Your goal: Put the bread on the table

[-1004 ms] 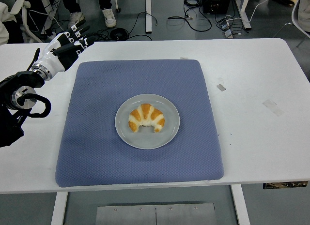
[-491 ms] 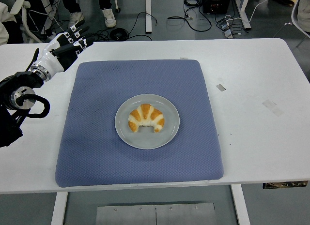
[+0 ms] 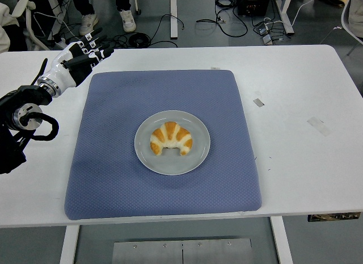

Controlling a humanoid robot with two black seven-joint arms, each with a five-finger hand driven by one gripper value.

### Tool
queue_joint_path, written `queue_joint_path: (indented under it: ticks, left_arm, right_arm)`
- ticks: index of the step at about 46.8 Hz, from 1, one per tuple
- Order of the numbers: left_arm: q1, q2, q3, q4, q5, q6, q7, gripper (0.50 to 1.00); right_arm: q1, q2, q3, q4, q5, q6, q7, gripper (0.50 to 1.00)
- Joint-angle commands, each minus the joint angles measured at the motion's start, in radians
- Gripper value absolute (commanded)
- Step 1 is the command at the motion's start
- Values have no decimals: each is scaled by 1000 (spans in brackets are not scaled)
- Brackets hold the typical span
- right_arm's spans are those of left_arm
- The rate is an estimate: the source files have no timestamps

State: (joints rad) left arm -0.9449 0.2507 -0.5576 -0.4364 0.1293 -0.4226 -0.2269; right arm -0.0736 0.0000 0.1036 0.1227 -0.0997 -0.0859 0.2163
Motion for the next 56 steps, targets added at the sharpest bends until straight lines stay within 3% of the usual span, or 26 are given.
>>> queue_joint_path:
  ticks: [1,25,38,56]
  left_arm:
    - [0,2,27,-1,3,-1,1,981]
    - [-5,15,47,-1,-10,-1,6,981]
    - [-38,33,42,13,-26,-4,-29,981]
    - [-45,64,59,59,-60,-22,-29,981]
  right_arm:
    - [0,0,1,0,0,0,0,1000]
    - [0,0,-1,0,0,0,0,1000]
    - [0,0,-1,0,0,0,0,1000]
    - [0,0,1,0,0,0,0,1000]
